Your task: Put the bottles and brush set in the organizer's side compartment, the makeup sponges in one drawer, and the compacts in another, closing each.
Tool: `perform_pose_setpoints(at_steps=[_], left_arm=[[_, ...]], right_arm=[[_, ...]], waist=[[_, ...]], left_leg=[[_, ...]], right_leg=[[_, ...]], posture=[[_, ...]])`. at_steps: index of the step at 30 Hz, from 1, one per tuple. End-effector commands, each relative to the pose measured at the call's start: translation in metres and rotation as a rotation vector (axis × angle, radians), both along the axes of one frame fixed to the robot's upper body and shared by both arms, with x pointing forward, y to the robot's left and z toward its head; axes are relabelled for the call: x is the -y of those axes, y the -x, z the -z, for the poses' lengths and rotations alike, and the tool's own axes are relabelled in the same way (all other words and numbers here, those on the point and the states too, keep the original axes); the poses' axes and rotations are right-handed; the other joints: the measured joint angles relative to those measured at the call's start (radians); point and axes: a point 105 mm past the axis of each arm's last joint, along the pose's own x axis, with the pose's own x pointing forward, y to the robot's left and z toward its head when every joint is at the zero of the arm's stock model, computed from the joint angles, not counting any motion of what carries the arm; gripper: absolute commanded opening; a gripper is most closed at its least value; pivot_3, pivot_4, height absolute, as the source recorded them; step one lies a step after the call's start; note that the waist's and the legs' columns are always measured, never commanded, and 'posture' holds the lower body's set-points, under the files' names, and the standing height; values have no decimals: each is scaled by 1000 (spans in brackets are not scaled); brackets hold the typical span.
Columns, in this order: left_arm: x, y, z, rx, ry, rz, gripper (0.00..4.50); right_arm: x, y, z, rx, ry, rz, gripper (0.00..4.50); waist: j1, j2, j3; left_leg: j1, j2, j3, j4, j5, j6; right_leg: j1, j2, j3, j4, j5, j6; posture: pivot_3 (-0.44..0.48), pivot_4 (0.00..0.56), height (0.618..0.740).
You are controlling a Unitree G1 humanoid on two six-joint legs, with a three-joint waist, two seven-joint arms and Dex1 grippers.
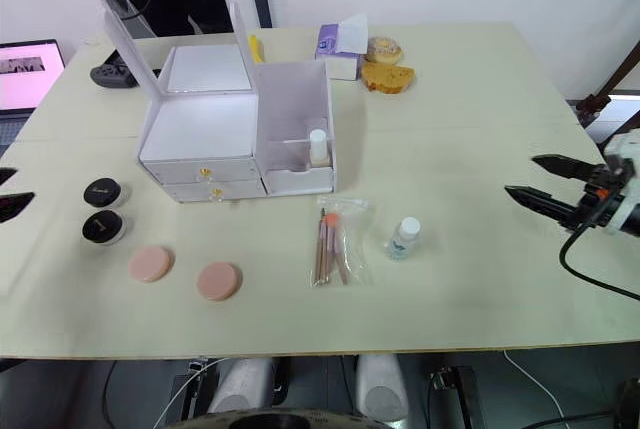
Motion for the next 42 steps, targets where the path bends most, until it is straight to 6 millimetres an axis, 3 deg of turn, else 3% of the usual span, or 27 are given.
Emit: perform_pose_setpoints(at_steps=[1,7,15,23,32,35,38,42], left_arm=[[38,-2,-14,22,-25,133,4500],[97,-7,-13,12,-73,326,4500],[151,-16,-12,9,-95,511,4500],[172,-27,-14,39,-95,584,4500],[183,-32,-24,116,-91,603,4500],[182,-31,-25,117,-100,605,4500],[183,-31,-26,119,-102,606,4500],[184,-32,-28,124,-100,606,4500]], right_arm=[[-34,11,-20,6,5,-131,4464],[-72,33,-17,-98,64,-246,4464],[-109,57,-11,-66,120,-314,4464],[-122,66,1,-42,115,-279,4464],[-119,52,16,-33,58,-214,4464],[-119,51,23,-37,61,-216,3683],[-119,49,27,-25,63,-212,2265],[-118,48,28,-7,50,-204,2265]], waist=[[0,0,0],[7,0,0],[27,0,0],[32,-2,-1],[30,-2,-1],[30,-2,-1],[29,-2,-1],[31,-2,-1]], left_leg=[[0,0,0,0,0,0],[-1,0,0,1,0,0],[-2,0,0,2,0,0],[-4,-1,0,4,0,0],[-4,-1,0,4,0,0],[-4,-1,0,4,0,0],[-4,-1,0,4,0,0],[-4,-1,0,4,0,0]], right_leg=[[0,0,0,0,0,0],[0,0,0,0,0,0],[-1,0,0,-1,0,0],[0,0,0,-2,1,1],[-1,1,0,-2,1,1],[-1,1,0,-2,1,1],[-1,1,0,-2,1,1],[0,1,0,-2,1,1]], posture=[[0,150,740],[0,150,740],[0,150,740],[0,150,740],[0,150,740],[0,150,740],[0,150,740],[0,150,740]])
